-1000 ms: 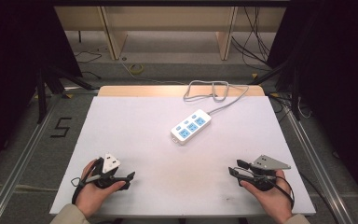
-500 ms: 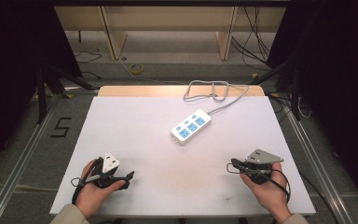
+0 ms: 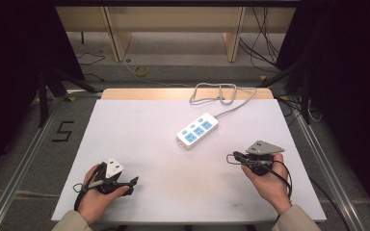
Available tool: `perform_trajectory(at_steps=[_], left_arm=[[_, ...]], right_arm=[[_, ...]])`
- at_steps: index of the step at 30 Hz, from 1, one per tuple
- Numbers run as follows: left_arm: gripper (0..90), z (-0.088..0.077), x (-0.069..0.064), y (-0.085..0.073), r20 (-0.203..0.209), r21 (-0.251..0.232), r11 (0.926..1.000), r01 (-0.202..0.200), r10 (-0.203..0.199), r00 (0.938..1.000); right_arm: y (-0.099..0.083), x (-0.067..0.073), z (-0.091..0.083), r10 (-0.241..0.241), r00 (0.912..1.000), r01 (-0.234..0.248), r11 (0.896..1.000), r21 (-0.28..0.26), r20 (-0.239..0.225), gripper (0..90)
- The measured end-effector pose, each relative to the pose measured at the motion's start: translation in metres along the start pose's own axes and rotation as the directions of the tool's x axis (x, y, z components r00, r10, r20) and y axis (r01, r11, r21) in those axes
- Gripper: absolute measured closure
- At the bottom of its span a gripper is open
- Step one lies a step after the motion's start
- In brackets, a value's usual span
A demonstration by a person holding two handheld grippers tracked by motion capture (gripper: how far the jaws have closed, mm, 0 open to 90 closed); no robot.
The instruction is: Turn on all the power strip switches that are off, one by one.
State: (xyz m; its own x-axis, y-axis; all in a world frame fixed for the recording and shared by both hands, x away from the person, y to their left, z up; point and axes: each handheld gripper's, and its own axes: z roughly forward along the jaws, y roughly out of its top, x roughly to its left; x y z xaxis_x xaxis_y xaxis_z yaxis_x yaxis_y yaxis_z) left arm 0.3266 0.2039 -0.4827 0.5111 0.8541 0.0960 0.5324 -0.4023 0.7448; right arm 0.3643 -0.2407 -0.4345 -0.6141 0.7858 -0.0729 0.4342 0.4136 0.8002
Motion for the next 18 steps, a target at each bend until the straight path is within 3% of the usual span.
perform_trajectory(at_steps=[18], left_arm=[[20.2, 0.000, 0.000, 0.000, 0.000, -0.001, 1.0000, 0.002, -0.002, 1.0000]], right_arm=[[0.032, -0.009, 0.023, 0.001, 0.9999, -0.001, 1.000, 0.014, 0.013, 90.0]])
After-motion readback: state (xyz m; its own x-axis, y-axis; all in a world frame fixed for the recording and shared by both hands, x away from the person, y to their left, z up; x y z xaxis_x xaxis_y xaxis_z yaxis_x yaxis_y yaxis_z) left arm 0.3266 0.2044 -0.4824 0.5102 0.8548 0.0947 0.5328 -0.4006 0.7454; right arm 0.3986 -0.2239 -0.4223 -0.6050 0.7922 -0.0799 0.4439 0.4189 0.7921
